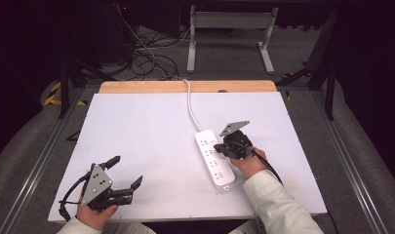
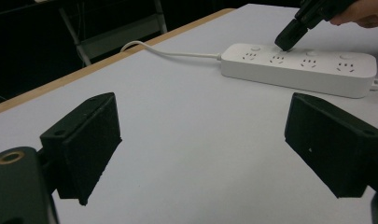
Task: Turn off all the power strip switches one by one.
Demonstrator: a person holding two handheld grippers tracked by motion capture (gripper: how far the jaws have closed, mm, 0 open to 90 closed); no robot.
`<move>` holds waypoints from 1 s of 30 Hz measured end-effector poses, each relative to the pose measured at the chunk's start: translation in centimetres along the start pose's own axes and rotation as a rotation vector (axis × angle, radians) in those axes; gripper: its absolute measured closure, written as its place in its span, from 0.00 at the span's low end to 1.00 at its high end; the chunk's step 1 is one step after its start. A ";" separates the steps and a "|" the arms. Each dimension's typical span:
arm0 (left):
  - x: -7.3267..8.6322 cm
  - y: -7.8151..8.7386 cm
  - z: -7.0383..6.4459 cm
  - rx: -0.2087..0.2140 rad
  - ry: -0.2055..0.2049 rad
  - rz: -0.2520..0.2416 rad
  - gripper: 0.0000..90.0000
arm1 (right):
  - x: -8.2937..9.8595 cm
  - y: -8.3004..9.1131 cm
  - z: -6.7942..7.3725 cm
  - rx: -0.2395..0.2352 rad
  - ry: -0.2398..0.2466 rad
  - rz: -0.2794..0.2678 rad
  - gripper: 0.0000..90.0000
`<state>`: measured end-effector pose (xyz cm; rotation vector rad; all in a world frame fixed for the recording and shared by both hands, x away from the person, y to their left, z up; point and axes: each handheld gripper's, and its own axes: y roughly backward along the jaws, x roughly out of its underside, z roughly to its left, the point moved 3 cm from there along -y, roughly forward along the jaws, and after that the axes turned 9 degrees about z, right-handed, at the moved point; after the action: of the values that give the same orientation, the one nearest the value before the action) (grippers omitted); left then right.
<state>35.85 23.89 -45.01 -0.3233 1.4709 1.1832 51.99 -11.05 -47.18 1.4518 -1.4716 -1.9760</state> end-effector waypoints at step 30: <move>0.0 0.0 0.0 -0.001 -0.004 0.001 0.12 | 0.1 -0.5 0.2 0.001 -0.016 -0.019 1.00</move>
<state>35.81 23.87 -45.01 -0.3214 1.4674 1.1850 51.92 -10.80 -47.63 1.4587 -1.4713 -2.0030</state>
